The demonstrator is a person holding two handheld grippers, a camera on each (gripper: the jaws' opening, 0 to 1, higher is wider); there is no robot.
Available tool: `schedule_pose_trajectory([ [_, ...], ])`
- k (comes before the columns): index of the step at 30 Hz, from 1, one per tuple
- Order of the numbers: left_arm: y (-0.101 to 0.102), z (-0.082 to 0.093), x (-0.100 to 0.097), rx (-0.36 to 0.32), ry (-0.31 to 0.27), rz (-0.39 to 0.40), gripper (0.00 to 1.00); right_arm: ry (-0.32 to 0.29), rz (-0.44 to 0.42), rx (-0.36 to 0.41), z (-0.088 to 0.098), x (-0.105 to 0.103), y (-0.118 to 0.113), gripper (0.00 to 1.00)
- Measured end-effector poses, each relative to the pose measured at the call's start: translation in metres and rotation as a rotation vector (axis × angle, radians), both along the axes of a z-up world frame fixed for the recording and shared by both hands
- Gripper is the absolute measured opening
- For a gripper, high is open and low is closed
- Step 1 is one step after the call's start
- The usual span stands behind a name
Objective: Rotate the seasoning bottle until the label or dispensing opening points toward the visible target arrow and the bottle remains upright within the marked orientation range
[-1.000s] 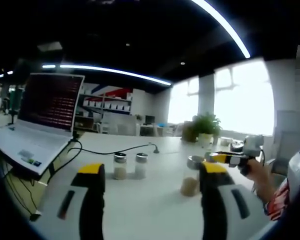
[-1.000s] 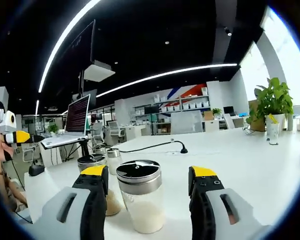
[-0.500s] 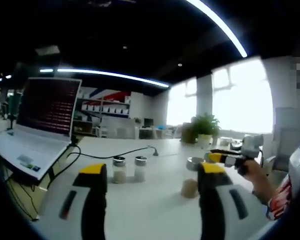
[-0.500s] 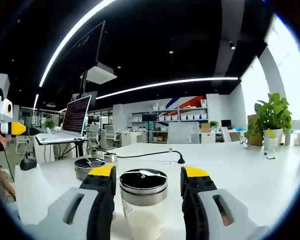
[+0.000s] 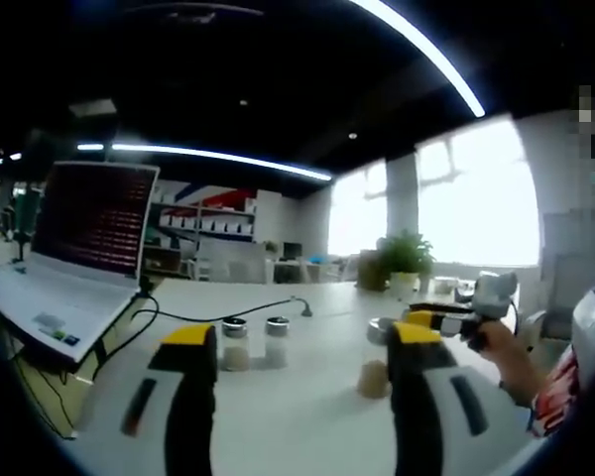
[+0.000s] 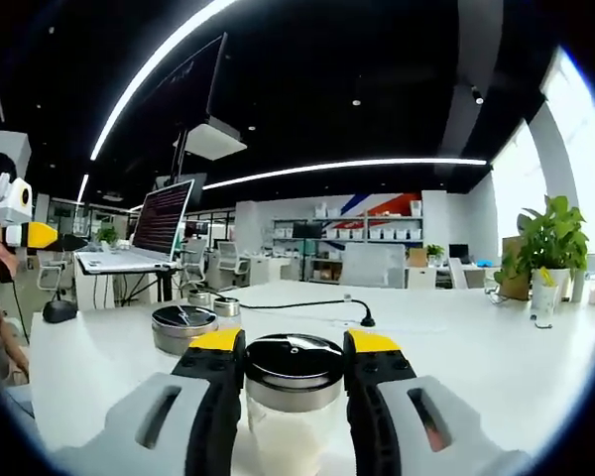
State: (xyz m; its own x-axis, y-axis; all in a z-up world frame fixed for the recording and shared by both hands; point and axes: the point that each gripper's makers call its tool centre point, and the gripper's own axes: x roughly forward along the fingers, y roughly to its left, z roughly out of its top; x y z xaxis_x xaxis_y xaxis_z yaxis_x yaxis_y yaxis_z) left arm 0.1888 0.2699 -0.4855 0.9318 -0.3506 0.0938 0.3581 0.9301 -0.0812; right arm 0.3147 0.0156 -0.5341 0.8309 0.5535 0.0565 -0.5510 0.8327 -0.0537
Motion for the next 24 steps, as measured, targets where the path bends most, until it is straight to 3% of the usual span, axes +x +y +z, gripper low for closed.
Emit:
schedule_pose_trajectory([
  [8, -0.003, 0.01, -0.004, -0.086, -0.028, -0.031, 0.73, -0.003, 0.017, -0.008, 0.0, 0.0, 0.001, 0.39],
  [12, -0.003, 0.01, -0.004, -0.051, -0.032, -0.012, 0.73, -0.007, 0.026, -0.011, 0.0, 0.0, 0.001, 0.39],
  [24, -0.002, 0.008, -0.003, -0.052, -0.025, -0.009, 0.73, -0.022, 0.078, -0.022, -0.002, -0.001, 0.002, 0.39],
])
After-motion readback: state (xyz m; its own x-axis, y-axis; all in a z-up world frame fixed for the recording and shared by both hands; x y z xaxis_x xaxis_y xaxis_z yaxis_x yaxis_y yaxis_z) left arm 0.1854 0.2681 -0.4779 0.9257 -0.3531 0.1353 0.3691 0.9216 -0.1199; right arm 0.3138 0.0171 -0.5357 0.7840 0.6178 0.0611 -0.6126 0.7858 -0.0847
